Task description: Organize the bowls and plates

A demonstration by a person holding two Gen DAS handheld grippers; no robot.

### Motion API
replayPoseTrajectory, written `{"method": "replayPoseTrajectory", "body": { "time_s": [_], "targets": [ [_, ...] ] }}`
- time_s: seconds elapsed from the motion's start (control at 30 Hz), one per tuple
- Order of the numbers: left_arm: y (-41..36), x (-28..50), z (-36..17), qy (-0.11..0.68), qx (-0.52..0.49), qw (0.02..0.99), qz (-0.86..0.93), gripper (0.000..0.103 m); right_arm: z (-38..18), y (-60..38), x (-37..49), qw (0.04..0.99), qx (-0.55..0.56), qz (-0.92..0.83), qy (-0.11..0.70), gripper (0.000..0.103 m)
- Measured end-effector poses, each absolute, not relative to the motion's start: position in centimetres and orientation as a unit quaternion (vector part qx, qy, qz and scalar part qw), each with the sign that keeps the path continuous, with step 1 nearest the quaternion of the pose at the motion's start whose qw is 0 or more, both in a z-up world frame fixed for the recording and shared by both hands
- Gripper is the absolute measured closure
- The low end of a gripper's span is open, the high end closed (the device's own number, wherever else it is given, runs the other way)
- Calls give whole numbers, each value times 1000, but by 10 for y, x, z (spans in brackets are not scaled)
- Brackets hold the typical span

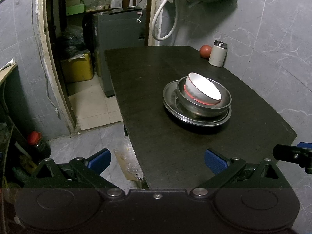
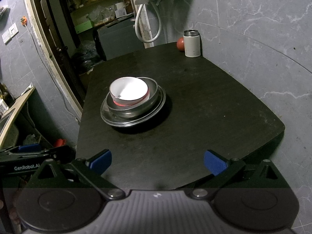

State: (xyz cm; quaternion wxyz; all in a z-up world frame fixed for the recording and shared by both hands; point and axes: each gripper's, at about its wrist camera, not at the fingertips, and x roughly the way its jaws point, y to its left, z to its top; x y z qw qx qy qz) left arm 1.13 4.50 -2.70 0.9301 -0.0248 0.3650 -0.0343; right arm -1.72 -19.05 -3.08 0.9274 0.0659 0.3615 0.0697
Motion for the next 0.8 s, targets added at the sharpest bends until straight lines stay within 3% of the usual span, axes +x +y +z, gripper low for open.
{"method": "replayPoseTrajectory", "body": {
  "time_s": [0.8],
  "targets": [
    [42,19,-29,382,-16,923,-36,1,-30,-192,-17,926,69,67,364,0]
  ]
}}
